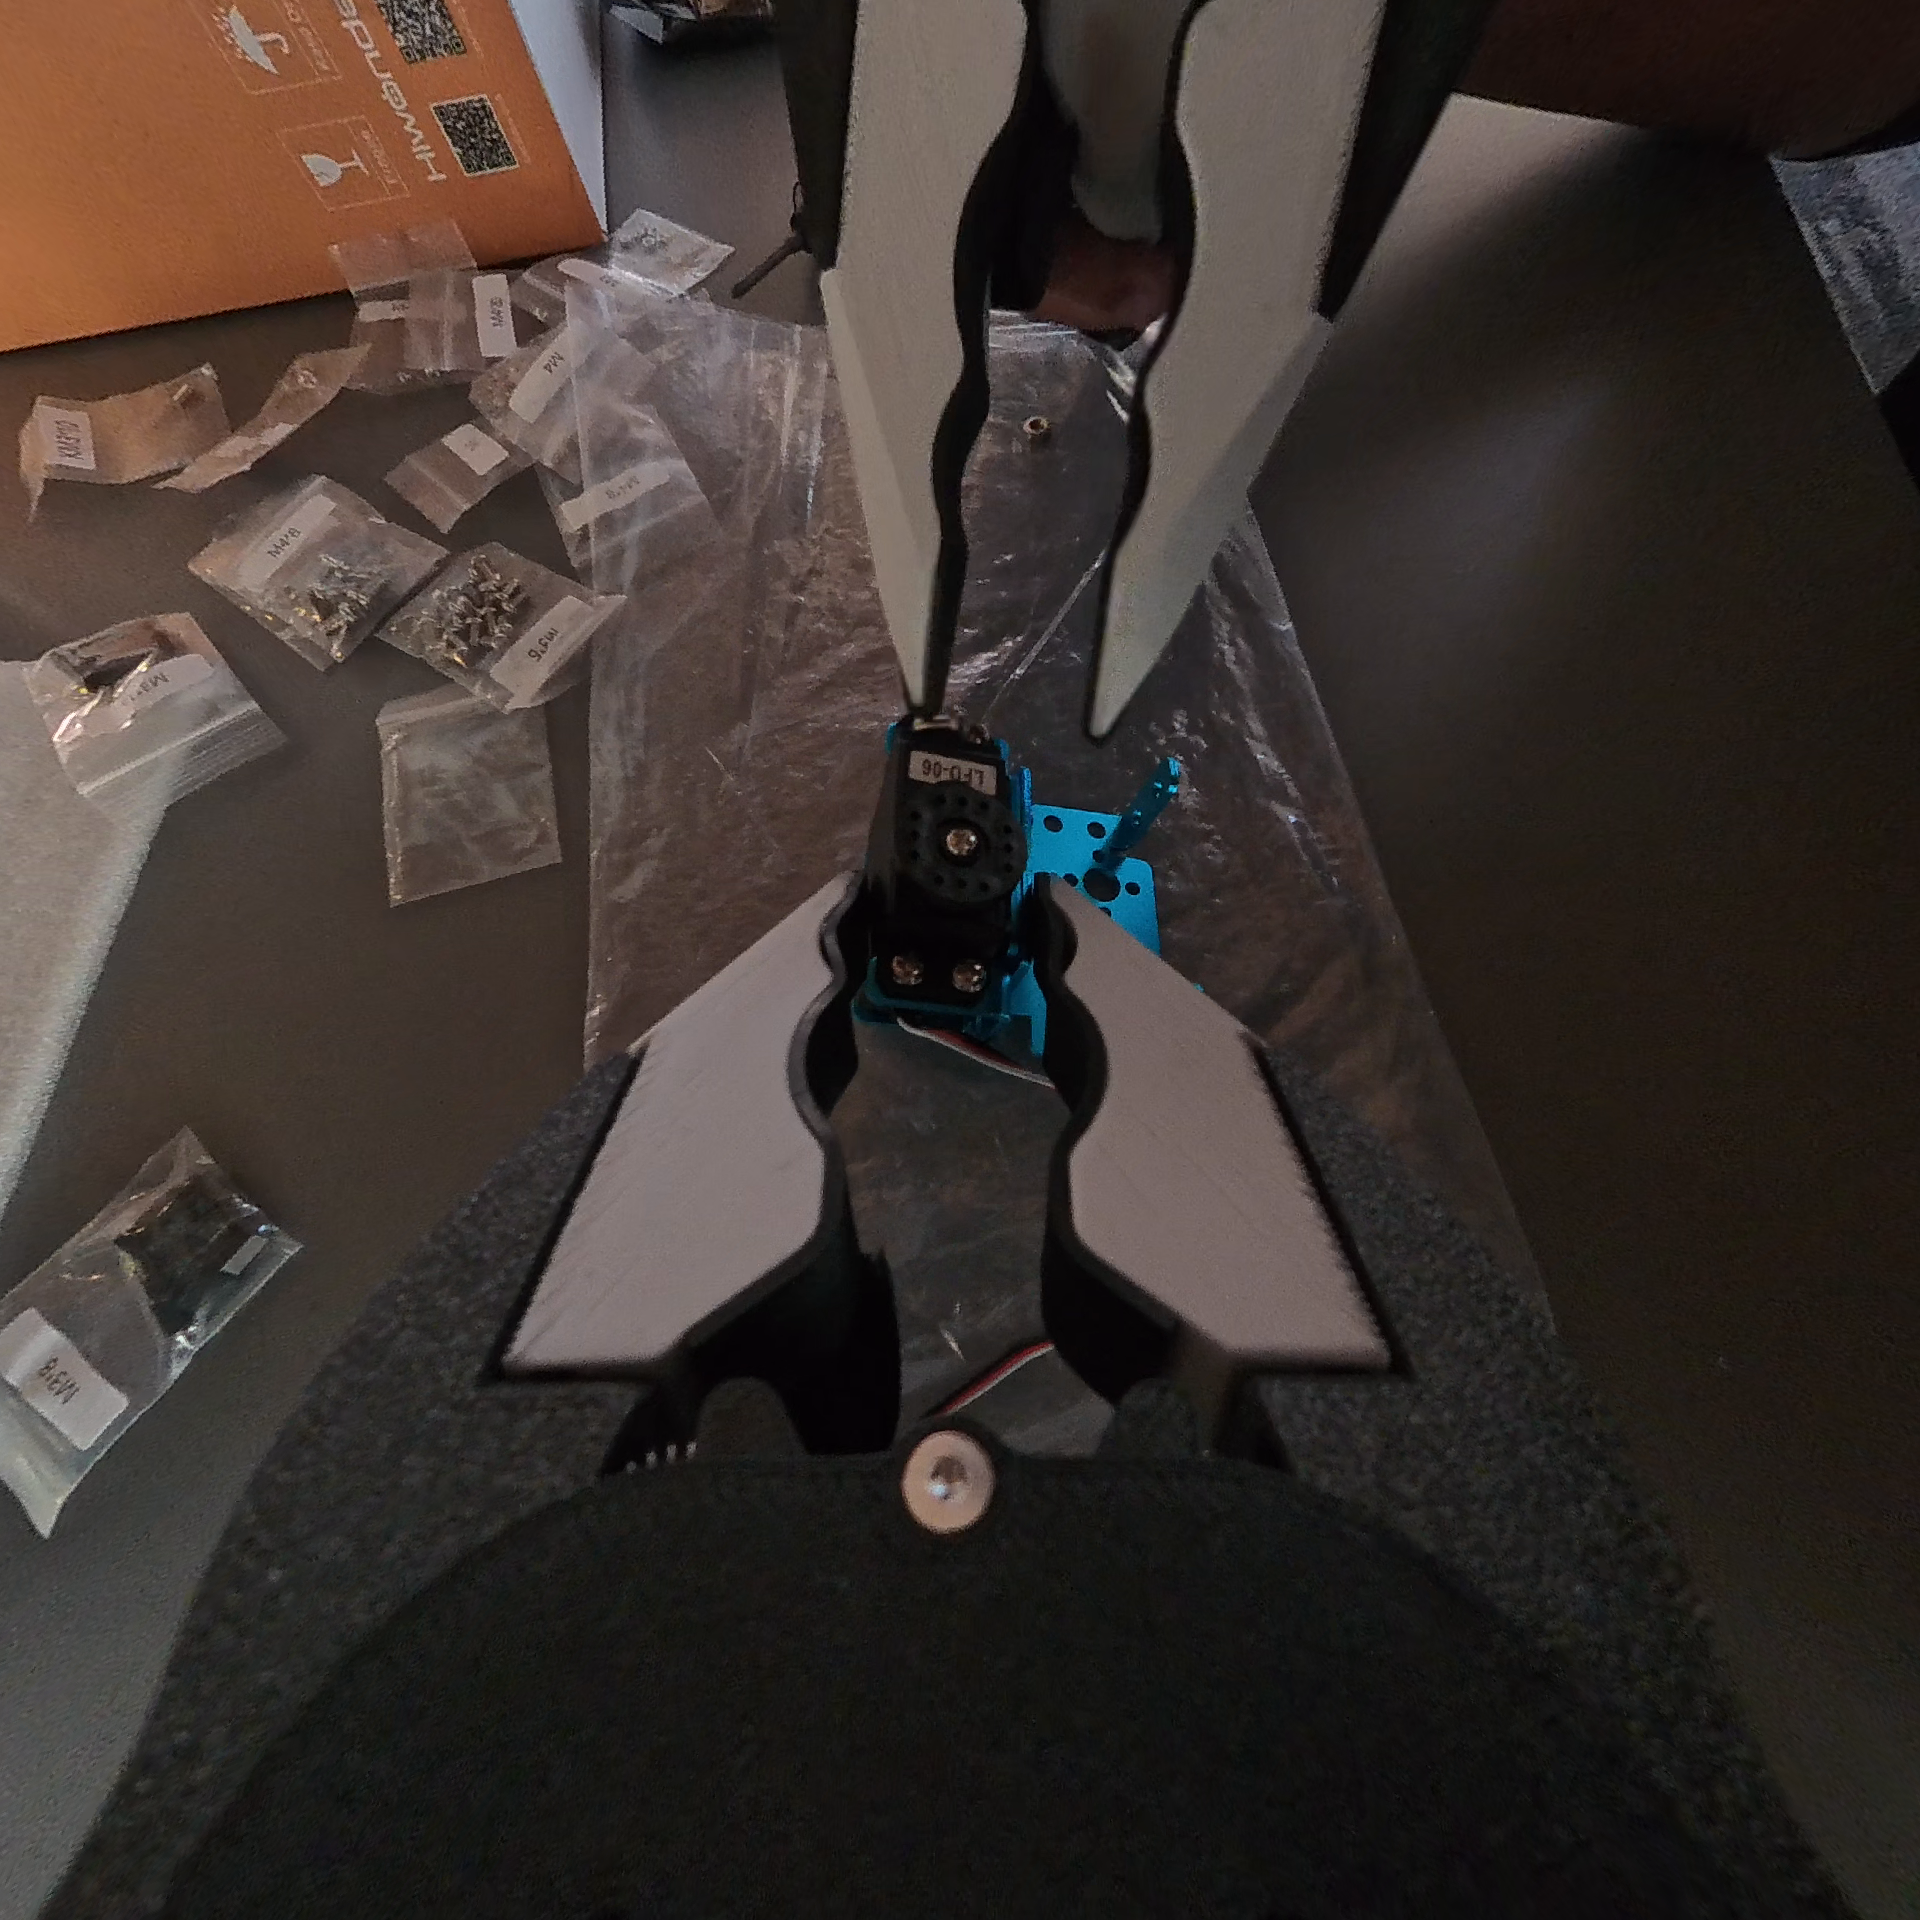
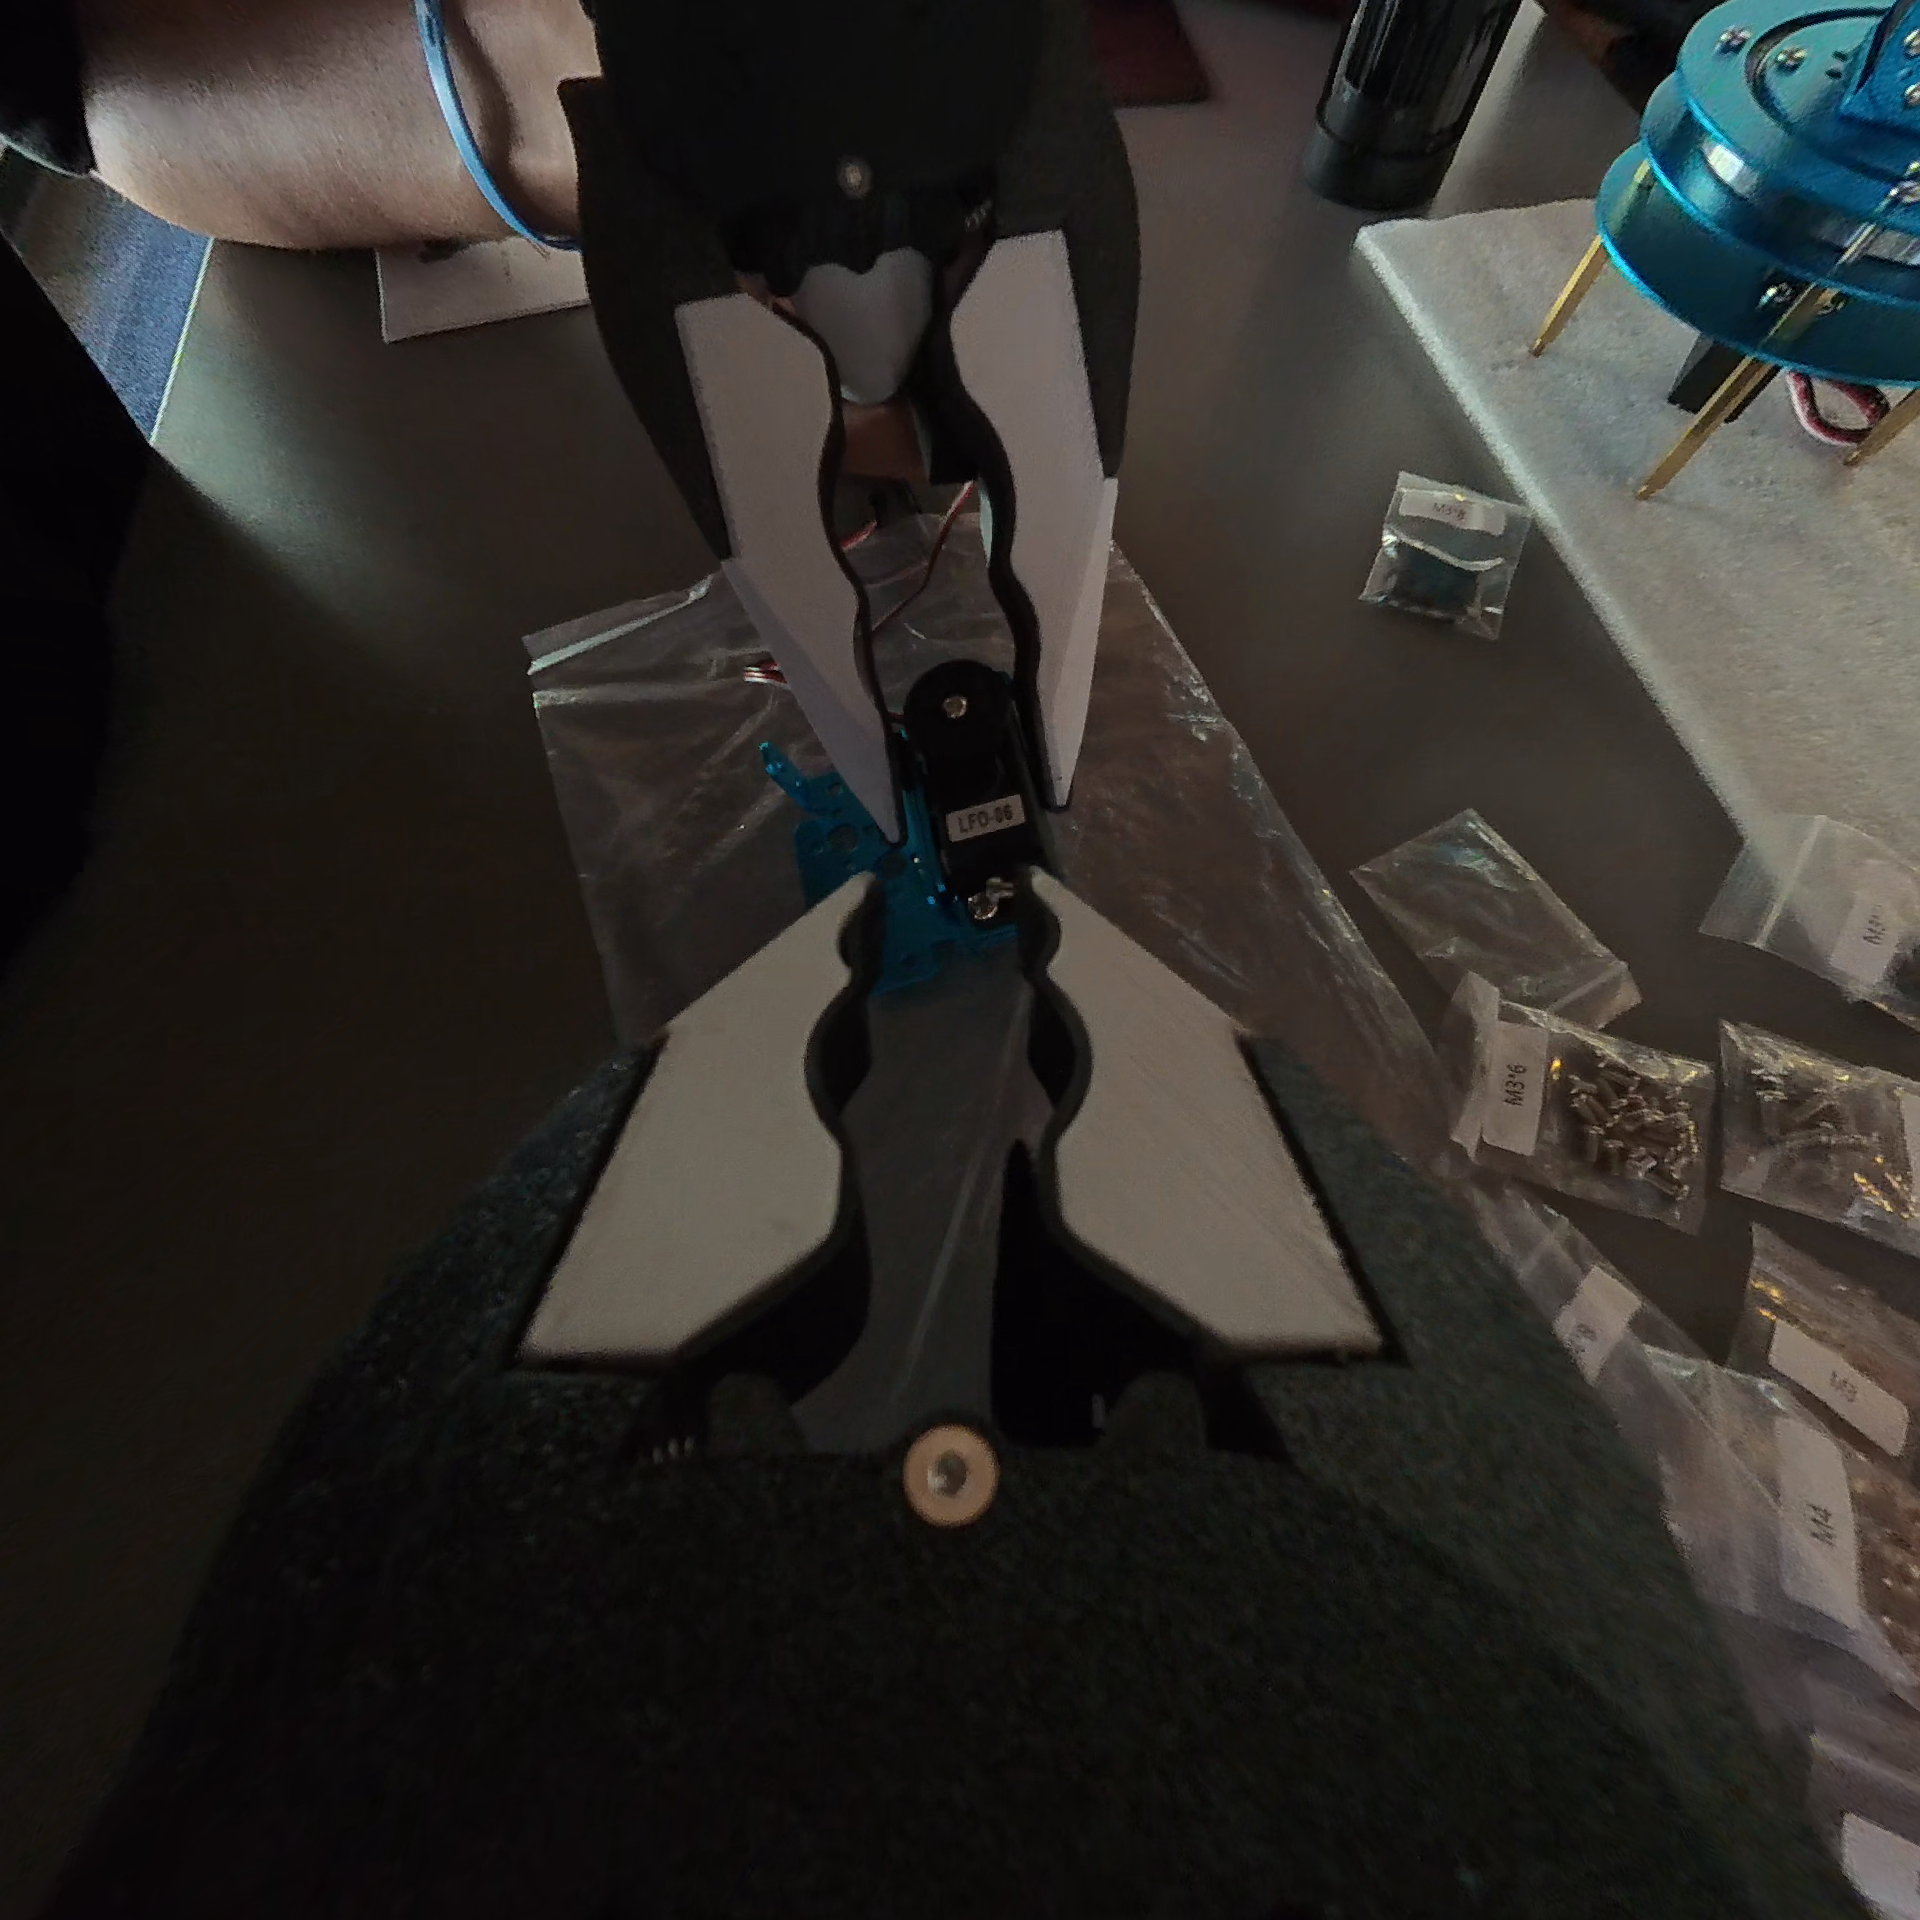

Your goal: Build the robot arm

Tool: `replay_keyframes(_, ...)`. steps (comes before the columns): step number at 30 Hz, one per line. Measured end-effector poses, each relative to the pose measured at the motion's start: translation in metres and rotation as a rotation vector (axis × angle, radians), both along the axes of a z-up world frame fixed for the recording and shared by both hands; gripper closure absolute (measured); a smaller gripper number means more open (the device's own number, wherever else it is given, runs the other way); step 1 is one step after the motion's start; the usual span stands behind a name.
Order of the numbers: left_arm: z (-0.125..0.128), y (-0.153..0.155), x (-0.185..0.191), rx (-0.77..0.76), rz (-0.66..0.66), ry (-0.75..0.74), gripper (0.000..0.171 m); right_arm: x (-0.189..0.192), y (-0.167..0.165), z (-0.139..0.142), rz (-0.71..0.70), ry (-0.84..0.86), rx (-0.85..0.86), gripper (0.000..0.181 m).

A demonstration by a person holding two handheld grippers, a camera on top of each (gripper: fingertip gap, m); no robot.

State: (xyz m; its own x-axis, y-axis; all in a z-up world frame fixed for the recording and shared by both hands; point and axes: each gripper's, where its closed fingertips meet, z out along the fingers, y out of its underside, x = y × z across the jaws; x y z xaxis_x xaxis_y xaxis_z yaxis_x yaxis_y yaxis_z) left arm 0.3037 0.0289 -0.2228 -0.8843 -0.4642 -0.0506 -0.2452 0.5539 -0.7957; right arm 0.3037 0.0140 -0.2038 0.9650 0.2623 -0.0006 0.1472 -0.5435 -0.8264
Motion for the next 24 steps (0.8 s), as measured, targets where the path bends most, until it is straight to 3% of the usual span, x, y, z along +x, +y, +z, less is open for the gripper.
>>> replay_keyframes(10,0.0,0.0,0.0,0.002,-0.001,-0.004,0.141,0.011,0.001,-0.003,-0.057,0.079,-0.041,0.177)
replay_keyframes(24,0.0,0.001,-0.001,0.001,-0.001,-0.005,0.141,0.023,-0.01,-0.002,-0.078,0.11,-0.062,0.167)
